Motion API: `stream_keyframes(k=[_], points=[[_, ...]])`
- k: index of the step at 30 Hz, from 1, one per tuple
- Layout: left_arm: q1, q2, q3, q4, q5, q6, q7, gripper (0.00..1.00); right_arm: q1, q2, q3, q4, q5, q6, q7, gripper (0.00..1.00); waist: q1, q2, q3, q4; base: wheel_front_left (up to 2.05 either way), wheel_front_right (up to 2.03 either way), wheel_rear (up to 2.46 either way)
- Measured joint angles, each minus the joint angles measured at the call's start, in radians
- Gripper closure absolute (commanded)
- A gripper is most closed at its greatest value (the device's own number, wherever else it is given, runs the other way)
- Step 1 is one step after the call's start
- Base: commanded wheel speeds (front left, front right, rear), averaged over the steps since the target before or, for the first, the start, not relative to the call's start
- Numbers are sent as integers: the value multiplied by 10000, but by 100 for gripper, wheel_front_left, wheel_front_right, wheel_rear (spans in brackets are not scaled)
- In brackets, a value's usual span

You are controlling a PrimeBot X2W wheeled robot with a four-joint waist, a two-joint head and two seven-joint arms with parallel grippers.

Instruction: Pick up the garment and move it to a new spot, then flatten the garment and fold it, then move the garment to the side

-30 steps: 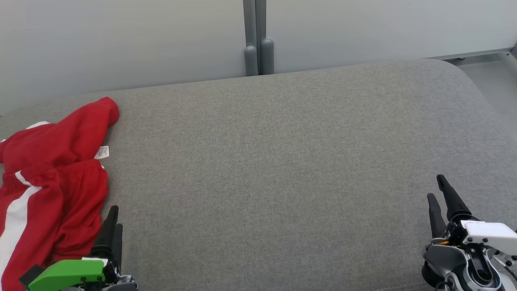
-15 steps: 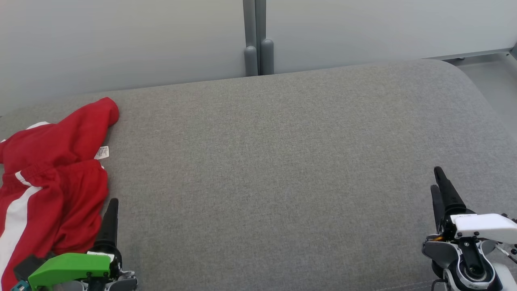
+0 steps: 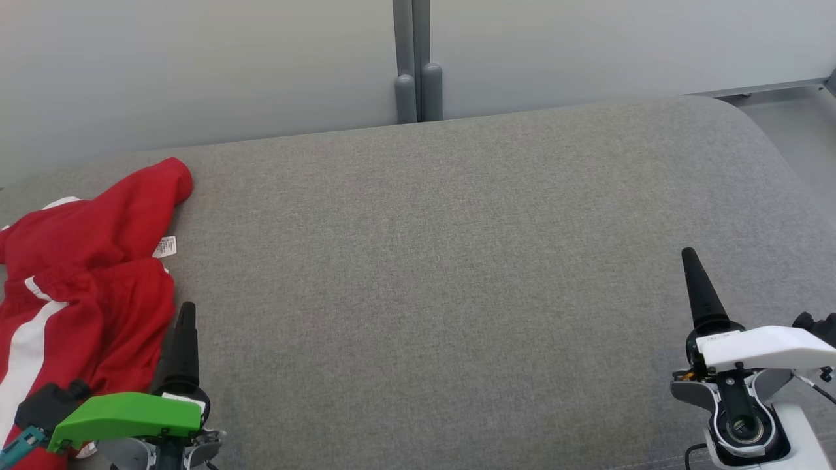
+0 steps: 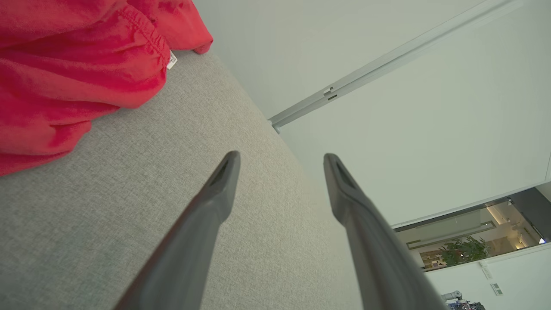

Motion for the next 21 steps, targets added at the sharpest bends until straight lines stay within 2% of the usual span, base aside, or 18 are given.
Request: stream_keyframes(k=[14,21], points=[[44,203,-339,-380,3037,355,-474,0,6,-130,876,-199,-2717,-77,-474,0,0,0,-51,6,0,0,0],[278,203,-355,-476,4176,516,-685,0,28,-240,1252,-144,-3908,-150,-713,0,0,0,-77,-14,0,0,0]])
